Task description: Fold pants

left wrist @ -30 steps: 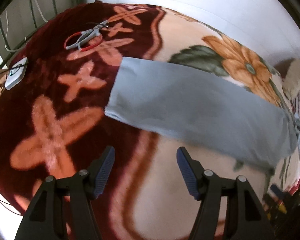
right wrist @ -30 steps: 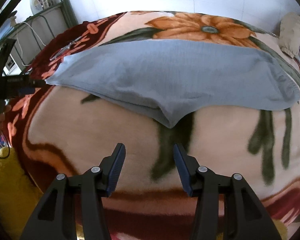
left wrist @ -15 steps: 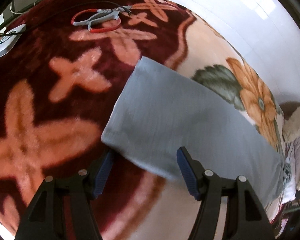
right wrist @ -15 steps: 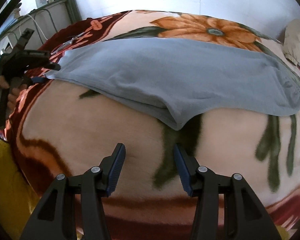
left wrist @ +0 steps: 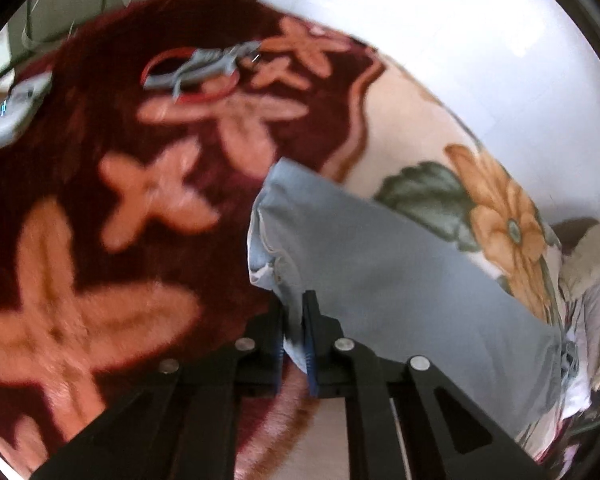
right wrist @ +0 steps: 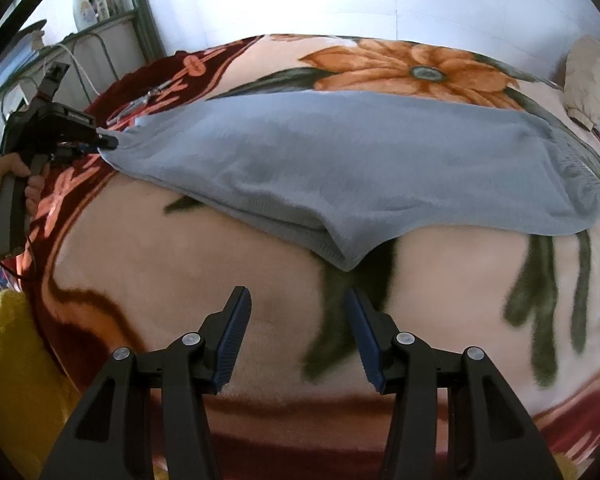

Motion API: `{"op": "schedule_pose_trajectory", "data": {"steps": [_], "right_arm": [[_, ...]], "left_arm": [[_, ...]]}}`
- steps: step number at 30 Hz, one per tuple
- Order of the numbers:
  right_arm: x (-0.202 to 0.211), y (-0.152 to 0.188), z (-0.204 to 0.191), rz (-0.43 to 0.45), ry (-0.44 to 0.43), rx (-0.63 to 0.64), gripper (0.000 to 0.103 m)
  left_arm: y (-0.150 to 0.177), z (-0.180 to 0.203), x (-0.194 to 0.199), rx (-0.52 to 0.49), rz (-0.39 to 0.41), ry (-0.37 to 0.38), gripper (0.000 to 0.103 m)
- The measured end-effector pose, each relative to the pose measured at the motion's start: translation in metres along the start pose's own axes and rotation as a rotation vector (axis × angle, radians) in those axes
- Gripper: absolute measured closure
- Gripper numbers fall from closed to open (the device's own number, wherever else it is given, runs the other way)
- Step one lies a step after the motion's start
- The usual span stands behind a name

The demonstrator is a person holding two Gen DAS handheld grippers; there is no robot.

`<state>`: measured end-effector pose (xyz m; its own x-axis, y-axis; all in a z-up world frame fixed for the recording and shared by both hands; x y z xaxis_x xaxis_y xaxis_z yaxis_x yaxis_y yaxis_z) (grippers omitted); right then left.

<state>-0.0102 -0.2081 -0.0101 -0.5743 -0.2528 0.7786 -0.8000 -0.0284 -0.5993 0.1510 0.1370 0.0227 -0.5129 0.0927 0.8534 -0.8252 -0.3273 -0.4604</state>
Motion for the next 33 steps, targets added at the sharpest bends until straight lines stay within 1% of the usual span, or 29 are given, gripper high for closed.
{"op": "schedule_pose_trajectory", "data": {"steps": [3, 8, 11, 14, 18, 22, 26, 28, 31, 32, 33], "right_arm": [[0.004, -0.001, 0.001, 0.015, -0.005, -0.001, 0.052], [0.013, -0.003, 0.003, 0.051, -0.009, -0.006, 0.052], [0.018, -0.004, 0.01, 0.072, -0.016, -0.028, 0.052], [0.024, -0.005, 0.016, 0.094, -0.023, -0.057, 0.052], [0.029, -0.007, 0.026, 0.12, -0.032, -0.099, 0.052], [0.031, -0.007, 0.038, 0.131, -0.041, -0.143, 0.052], [0.029, -0.007, 0.045, 0.125, -0.057, -0.192, 0.052], [0.029, -0.007, 0.049, 0.123, -0.06, -0.201, 0.052], [0.027, -0.006, 0.051, 0.118, -0.069, -0.212, 0.052], [0.027, -0.006, 0.052, 0.117, -0.071, -0.214, 0.052], [0.026, -0.006, 0.052, 0.116, -0.074, -0.216, 0.052]], "left_arm": [[-0.005, 0.018, 0.015, -0.063, 0.033, 0.013, 0.095], [-0.011, 0.064, 0.045, -0.182, 0.081, 0.061, 0.095], [-0.009, 0.096, 0.055, -0.257, 0.089, 0.086, 0.095], [-0.001, 0.13, 0.056, -0.321, 0.074, 0.115, 0.095], [0.016, 0.166, 0.042, -0.406, 0.039, 0.121, 0.095], [0.046, 0.198, 0.013, -0.491, -0.046, 0.124, 0.095], [0.077, 0.22, -0.02, -0.56, -0.137, 0.097, 0.094], [0.09, 0.224, -0.031, -0.59, -0.145, 0.07, 0.094], [0.097, 0.226, -0.034, -0.605, -0.137, 0.064, 0.087], [0.096, 0.226, -0.034, -0.601, -0.138, 0.071, 0.082], [0.096, 0.226, -0.033, -0.595, -0.144, 0.085, 0.075]]}}
Point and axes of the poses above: each gripper's, at about its wrist camera, not at the fingertips, and x roughly against the way its jaws point, z to its right, y to its underside, the point moved 3 cm from there along -x, roughly the way its jaws point, and after that the axes turned 3 degrees about -y, right-handed, at the moved point
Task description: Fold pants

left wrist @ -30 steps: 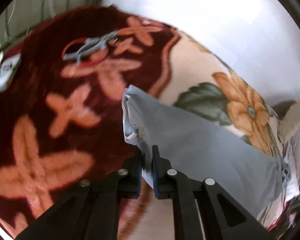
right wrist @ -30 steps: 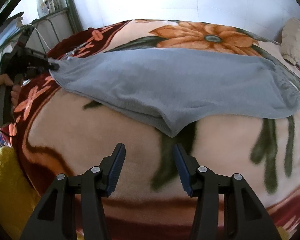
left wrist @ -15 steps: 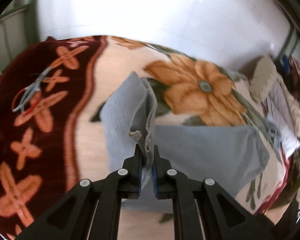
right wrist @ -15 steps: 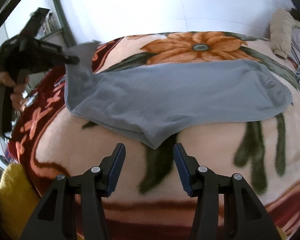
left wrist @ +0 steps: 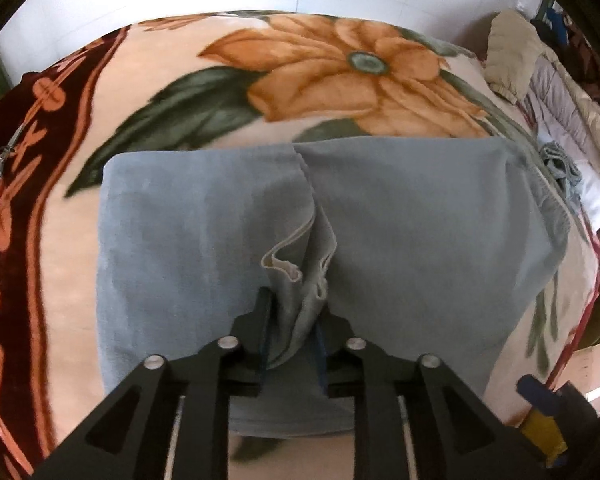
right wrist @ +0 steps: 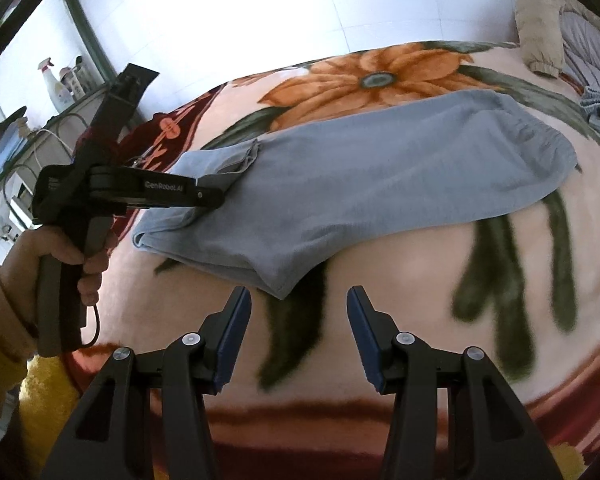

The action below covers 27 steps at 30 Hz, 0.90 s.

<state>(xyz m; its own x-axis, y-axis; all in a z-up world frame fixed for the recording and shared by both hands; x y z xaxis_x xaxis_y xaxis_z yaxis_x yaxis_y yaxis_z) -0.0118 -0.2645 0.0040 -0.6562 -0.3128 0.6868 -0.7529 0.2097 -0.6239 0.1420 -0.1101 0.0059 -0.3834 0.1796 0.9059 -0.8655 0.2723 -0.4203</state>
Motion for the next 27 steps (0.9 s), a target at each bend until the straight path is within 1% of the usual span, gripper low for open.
{"op": "schedule_pose_trajectory", "data": {"steps": [2, 3, 5, 7, 10, 12, 13, 16, 19, 23, 27], "right_arm": [[-0.001, 0.0, 0.0, -0.001, -0.004, -0.002, 0.052], [0.0, 0.0, 0.0, 0.0, -0.005, -0.001, 0.052], [0.0, 0.0, 0.0, 0.004, -0.006, -0.001, 0.052], [0.001, 0.0, 0.001, 0.007, -0.007, -0.003, 0.052], [0.002, 0.0, 0.001, 0.012, -0.006, -0.006, 0.052], [0.002, 0.0, 0.001, 0.013, -0.005, -0.006, 0.052], [0.002, 0.0, 0.001, 0.013, -0.005, -0.006, 0.052], [0.002, 0.0, 0.001, 0.01, -0.005, -0.006, 0.052], [0.0, 0.0, 0.002, 0.001, -0.005, -0.008, 0.052], [-0.003, 0.0, 0.003, -0.01, -0.006, -0.011, 0.052], [-0.005, 0.0, 0.004, -0.014, -0.004, -0.017, 0.052]], "left_arm": [[0.001, 0.002, 0.004, 0.002, -0.007, 0.033, 0.066], [0.002, 0.004, 0.008, 0.001, -0.008, 0.053, 0.064], [0.001, 0.008, 0.017, -0.003, -0.004, 0.093, 0.063], [0.002, 0.011, 0.03, -0.001, 0.018, 0.135, 0.062], [-0.003, 0.007, 0.046, 0.023, 0.076, 0.149, 0.057], [-0.008, 0.0, 0.05, 0.043, 0.105, 0.121, 0.056], [-0.011, -0.007, 0.048, 0.057, 0.113, 0.083, 0.056], [-0.018, -0.02, 0.035, 0.076, 0.105, -0.017, 0.056], [-0.018, -0.024, 0.018, 0.059, 0.084, -0.093, 0.056], [-0.004, -0.016, 0.0, 0.043, 0.037, -0.088, 0.056], [0.006, -0.006, -0.003, 0.017, 0.061, -0.136, 0.054]]}}
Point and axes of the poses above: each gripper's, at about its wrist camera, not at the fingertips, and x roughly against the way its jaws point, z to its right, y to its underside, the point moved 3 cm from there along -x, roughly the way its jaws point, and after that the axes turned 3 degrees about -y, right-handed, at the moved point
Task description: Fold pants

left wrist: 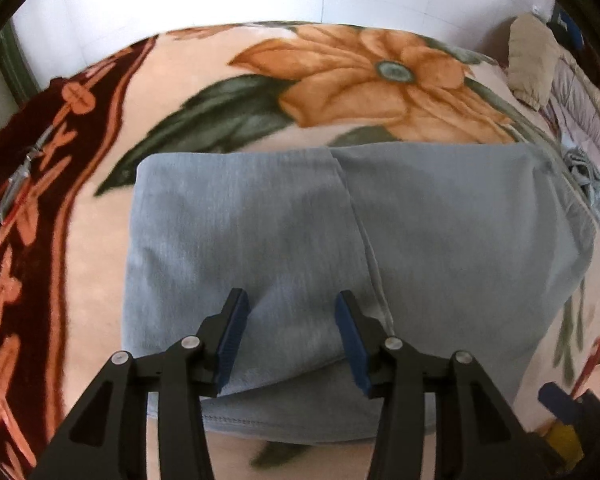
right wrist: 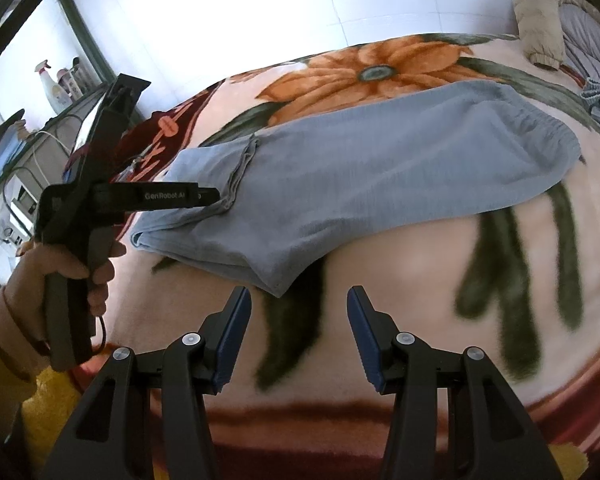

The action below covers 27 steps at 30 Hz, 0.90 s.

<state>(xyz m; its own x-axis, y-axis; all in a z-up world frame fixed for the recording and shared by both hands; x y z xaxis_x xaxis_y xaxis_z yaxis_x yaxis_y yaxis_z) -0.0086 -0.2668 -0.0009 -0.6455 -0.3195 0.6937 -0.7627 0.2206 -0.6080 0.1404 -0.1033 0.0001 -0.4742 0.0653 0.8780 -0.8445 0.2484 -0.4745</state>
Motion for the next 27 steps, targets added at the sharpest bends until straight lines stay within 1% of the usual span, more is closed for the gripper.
{"op": "schedule_pose_trajectory", "data": {"steps": [4, 6, 8, 10, 11, 13, 15, 16, 22, 27], "right_arm": [[0.0, -0.001, 0.002, 0.0, 0.002, -0.011, 0.052], [0.002, -0.003, 0.004, 0.001, 0.009, -0.018, 0.052], [0.005, -0.007, 0.008, 0.006, 0.015, -0.031, 0.052], [0.01, -0.013, 0.014, 0.015, 0.026, -0.049, 0.049], [0.014, -0.017, 0.02, 0.02, 0.038, -0.063, 0.046], [0.019, -0.024, 0.03, 0.03, 0.058, -0.089, 0.045], [0.025, -0.033, 0.046, 0.032, 0.084, -0.13, 0.043], [0.027, -0.037, 0.053, 0.033, 0.09, -0.15, 0.042], [0.036, -0.06, 0.112, 0.049, 0.16, -0.275, 0.041], [0.037, -0.078, 0.159, 0.069, 0.18, -0.384, 0.041]], "left_arm": [[0.002, -0.002, 0.003, 0.034, -0.009, 0.014, 0.053], [0.005, -0.006, 0.007, 0.058, -0.017, 0.038, 0.047], [0.008, -0.008, 0.013, 0.073, -0.022, 0.046, 0.045], [0.013, -0.011, 0.02, 0.079, -0.018, 0.042, 0.044], [0.015, -0.012, 0.023, 0.079, -0.016, 0.038, 0.043], [0.019, -0.014, 0.03, 0.074, -0.014, 0.023, 0.039], [0.023, -0.018, 0.037, 0.069, -0.011, 0.006, 0.035], [0.025, -0.02, 0.041, 0.071, -0.01, -0.003, 0.034], [0.033, -0.04, 0.05, 0.138, -0.026, -0.002, 0.033], [0.036, -0.054, 0.052, 0.178, -0.03, -0.016, 0.032]]}}
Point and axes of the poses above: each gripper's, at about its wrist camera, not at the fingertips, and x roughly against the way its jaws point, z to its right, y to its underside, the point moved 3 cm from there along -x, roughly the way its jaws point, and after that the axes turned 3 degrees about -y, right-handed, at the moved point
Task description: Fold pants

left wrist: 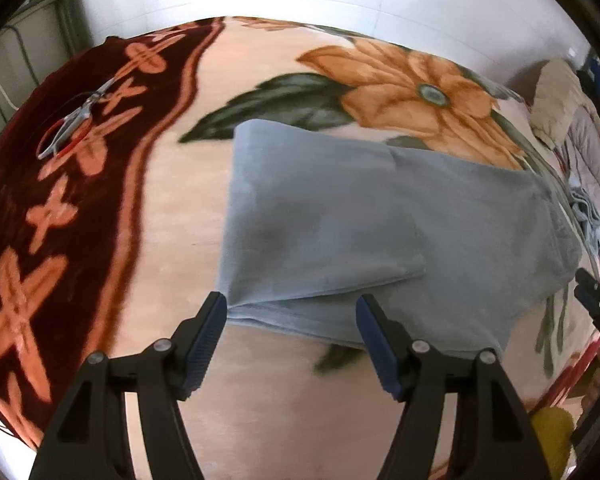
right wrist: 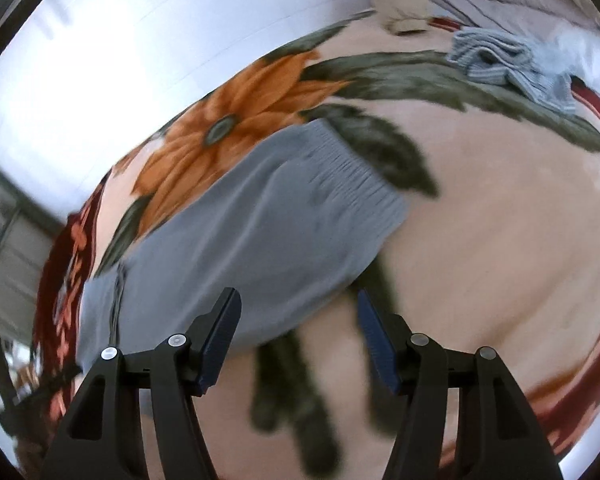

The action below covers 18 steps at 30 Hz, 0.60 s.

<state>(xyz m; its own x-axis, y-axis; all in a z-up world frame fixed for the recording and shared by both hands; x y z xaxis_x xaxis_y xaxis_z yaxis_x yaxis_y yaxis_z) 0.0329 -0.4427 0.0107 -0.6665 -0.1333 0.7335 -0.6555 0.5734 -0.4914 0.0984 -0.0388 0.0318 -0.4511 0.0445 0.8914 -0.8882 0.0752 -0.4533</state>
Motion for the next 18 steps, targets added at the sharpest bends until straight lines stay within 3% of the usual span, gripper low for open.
{"op": "schedule_pose_trajectory", "data": {"steps": [14, 16, 17, 18], "right_arm": [[-0.042, -0.037, 0.026, -0.017, 0.043, -0.056, 0.041], [-0.041, -0.042, 0.023, -0.007, 0.058, -0.026, 0.049], [-0.039, -0.045, 0.019, 0.001, 0.079, 0.006, 0.064], [-0.036, -0.047, 0.014, 0.003, 0.092, 0.032, 0.071]], "left_arm": [[0.005, -0.019, 0.0, 0.064, -0.016, 0.001, 0.032], [0.006, -0.023, 0.0, 0.079, -0.018, 0.005, 0.032], [0.006, -0.024, -0.001, 0.084, -0.018, 0.007, 0.032], [0.007, -0.026, -0.001, 0.092, -0.019, 0.006, 0.032]]}}
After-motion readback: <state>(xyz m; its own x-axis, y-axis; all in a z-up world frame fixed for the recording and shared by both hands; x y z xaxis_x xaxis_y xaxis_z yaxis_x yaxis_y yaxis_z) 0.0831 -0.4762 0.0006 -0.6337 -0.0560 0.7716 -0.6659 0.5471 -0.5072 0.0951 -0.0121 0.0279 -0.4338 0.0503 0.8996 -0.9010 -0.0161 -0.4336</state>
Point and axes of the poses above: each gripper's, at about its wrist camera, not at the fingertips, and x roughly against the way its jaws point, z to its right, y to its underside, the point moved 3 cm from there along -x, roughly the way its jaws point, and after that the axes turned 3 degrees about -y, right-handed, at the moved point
